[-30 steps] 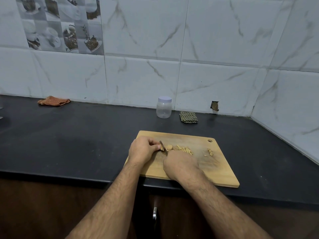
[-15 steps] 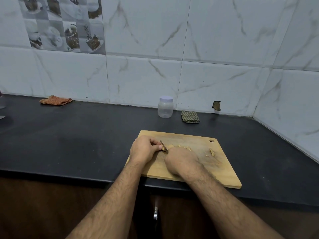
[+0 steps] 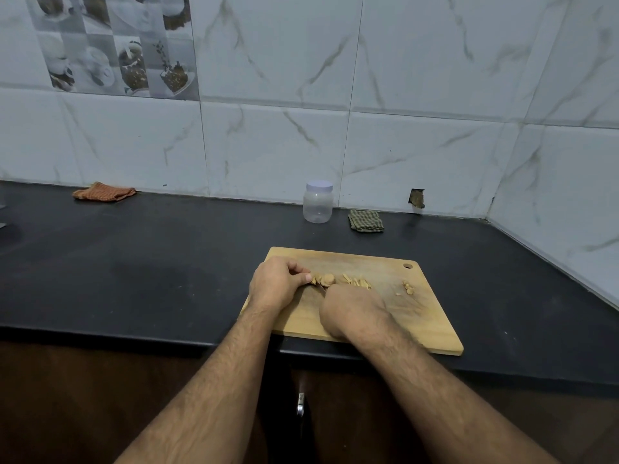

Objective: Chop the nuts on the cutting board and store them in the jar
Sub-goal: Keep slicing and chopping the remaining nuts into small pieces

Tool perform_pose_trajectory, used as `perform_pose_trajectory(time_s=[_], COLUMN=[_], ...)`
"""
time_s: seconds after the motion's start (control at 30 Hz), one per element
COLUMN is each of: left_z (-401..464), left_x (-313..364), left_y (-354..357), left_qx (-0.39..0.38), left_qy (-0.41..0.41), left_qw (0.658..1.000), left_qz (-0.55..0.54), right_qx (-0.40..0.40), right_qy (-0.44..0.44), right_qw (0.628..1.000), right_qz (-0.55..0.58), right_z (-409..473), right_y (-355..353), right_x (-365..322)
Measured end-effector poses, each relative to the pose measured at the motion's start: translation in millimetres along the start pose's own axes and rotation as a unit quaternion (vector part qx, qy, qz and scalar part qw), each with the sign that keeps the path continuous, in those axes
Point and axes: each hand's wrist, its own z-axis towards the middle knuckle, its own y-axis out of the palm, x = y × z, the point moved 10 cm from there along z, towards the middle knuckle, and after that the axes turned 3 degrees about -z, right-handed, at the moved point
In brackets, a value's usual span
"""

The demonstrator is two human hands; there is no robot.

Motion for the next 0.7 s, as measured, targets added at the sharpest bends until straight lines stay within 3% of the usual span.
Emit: perform_pose_trajectory(time_s=[0.4, 0.7], left_z=[0, 0], left_x=[0, -1], left_y=[1, 0], left_qx=[-0.008, 0.006], left_qy=[0.005, 0.005], left_qw=[1.0, 1.0], left_qz=[-0.015, -0.014], right_qx=[-0.016, 0.014], right_qy=[0.012, 0.021], right_qw=[1.0, 0.998], right_qz=[0.005, 0.051], right_z=[-27, -15], right_y=[2, -5], right_x=[15, 11])
